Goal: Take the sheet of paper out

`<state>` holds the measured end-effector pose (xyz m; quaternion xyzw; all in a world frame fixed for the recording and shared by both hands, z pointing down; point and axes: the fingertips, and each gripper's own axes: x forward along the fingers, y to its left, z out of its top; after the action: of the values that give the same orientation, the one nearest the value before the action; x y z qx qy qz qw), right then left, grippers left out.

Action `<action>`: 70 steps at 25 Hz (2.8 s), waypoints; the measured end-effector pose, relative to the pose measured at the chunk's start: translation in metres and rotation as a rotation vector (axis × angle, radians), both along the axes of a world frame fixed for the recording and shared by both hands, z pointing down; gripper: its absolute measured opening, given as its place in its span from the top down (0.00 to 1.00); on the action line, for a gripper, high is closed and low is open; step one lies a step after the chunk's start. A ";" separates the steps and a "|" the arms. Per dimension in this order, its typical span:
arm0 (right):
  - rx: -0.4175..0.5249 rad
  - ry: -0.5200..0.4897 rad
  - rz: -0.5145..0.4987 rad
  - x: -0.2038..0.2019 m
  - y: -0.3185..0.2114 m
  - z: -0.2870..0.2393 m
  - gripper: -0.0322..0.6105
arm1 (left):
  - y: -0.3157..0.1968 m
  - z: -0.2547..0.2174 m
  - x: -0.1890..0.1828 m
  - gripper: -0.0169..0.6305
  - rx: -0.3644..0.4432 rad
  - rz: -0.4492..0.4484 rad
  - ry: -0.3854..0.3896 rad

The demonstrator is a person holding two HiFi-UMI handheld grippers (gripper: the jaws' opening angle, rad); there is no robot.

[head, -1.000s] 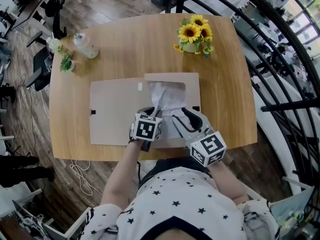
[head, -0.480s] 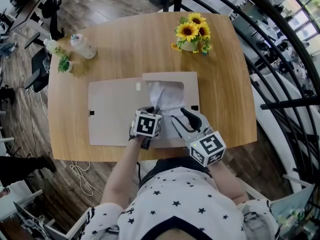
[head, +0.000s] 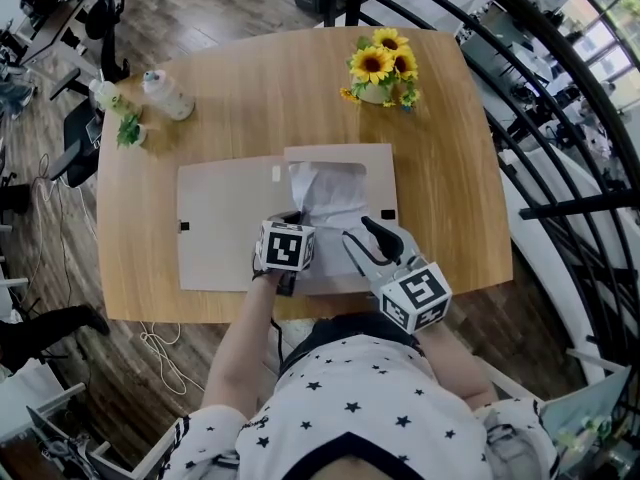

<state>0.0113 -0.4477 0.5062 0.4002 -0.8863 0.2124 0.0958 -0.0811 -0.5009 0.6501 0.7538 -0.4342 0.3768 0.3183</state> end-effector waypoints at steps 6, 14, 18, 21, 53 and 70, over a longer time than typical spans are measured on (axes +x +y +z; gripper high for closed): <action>0.007 -0.005 -0.010 -0.006 0.009 -0.005 0.71 | 0.005 -0.009 -0.017 0.95 0.022 -0.040 0.000; 0.029 -0.004 -0.023 -0.012 0.025 -0.011 0.71 | 0.015 -0.020 -0.035 0.96 0.059 -0.085 0.006; 0.037 -0.003 -0.025 -0.012 0.037 -0.014 0.71 | 0.021 -0.028 -0.042 0.96 0.088 -0.104 0.006; 0.047 -0.005 -0.029 -0.013 0.047 -0.016 0.71 | 0.026 -0.033 -0.046 0.96 0.109 -0.111 0.000; 0.160 -0.034 -0.061 -0.042 0.195 -0.048 0.71 | 0.156 -0.128 -0.080 0.96 0.387 -0.238 0.090; 0.237 0.004 0.008 -0.031 0.318 -0.060 0.87 | 0.297 -0.172 -0.068 0.96 0.507 -0.241 0.175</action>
<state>-0.0194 -0.1293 0.4458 0.4126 -0.9034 0.1058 0.0487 -0.1490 -0.2043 0.4782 0.7820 -0.5717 0.1491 0.1984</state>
